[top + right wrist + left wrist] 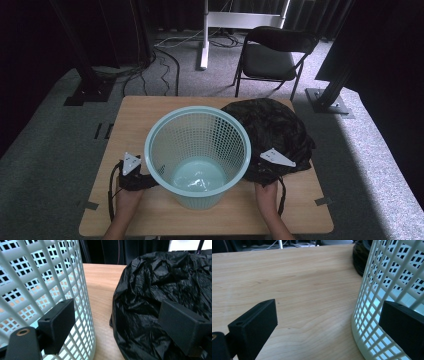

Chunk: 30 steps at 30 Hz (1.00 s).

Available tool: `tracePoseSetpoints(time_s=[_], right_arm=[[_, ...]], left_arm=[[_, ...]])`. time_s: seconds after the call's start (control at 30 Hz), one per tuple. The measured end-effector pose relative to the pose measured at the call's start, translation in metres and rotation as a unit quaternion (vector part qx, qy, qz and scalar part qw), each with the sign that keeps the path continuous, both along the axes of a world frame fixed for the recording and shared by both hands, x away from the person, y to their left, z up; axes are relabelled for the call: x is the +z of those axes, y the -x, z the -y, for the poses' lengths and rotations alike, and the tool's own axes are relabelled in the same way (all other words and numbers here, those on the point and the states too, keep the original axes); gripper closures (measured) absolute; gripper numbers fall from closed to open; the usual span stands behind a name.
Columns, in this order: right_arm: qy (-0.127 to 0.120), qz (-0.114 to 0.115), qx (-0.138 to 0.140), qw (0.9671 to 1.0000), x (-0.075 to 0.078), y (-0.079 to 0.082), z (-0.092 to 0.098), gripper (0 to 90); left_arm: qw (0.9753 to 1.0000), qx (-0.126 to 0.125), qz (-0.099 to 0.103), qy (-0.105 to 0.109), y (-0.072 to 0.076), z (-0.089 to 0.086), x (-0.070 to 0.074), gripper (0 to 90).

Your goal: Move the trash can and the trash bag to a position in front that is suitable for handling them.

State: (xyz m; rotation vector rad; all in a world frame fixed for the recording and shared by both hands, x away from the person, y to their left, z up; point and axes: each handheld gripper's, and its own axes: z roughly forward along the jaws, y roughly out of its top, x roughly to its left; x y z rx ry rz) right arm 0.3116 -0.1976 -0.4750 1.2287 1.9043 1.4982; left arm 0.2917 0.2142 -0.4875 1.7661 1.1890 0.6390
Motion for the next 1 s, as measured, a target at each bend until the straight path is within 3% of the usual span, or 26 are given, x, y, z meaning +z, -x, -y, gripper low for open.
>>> tracePoseSetpoints(time_s=[0.27,0.37,0.5,0.53,0.6,0.7,0.73,0.77,0.8,0.93,1.0], right_arm=[[-0.001,0.0,-0.004,1.0,0.004,0.004,0.011,12.1],[-0.006,0.008,-0.023,0.9997,0.014,-0.003,0.023,12.1],[-0.009,0.004,-0.055,0.9985,0.028,-0.028,0.044,12.1],[-0.011,0.001,-0.067,0.9977,0.03,-0.035,0.049,12.2],[-0.013,-0.035,-0.094,0.9949,0.034,-0.062,0.058,12.9],[-0.012,-0.041,-0.098,0.9942,0.034,-0.069,0.059,12.8],[-0.004,-0.044,-0.101,0.9939,0.034,-0.077,0.059,12.6],[0.017,-0.061,-0.111,0.9919,0.03,-0.098,0.056,12.5],[0.017,-0.061,-0.111,0.9919,0.03,-0.098,0.056,12.5],[0.048,-0.088,-0.119,0.9878,0.016,-0.126,0.047,12.2],[0.055,-0.092,-0.123,0.9866,0.013,-0.13,0.045,12.2]], left_arm=[[1.0,-0.005,-0.003,0.005,0.0,0.003,-0.002,1.7],[0.9998,-0.003,-0.01,0.014,0.002,-0.003,-0.005,1.7],[0.9997,0.023,-0.006,0.004,0.009,-0.012,-0.013,1.7],[0.9995,0.027,-0.009,0.011,0.011,-0.015,-0.015,1.7],[0.999,0.03,-0.02,0.027,0.019,-0.021,-0.022,1.7],[0.999,0.029,-0.019,0.026,0.022,-0.023,-0.024,1.7],[0.9987,0.031,-0.023,0.032,0.028,-0.025,-0.028,1.7],[0.9986,0.029,-0.025,0.036,0.03,-0.027,-0.03,1.7],[0.9984,0.031,-0.025,0.039,0.032,-0.028,-0.031,1.7],[0.9984,0.033,-0.024,0.039,0.037,-0.029,-0.034,1.7],[0.9983,0.033,-0.021,0.044,0.039,-0.03,-0.034,1.7]])
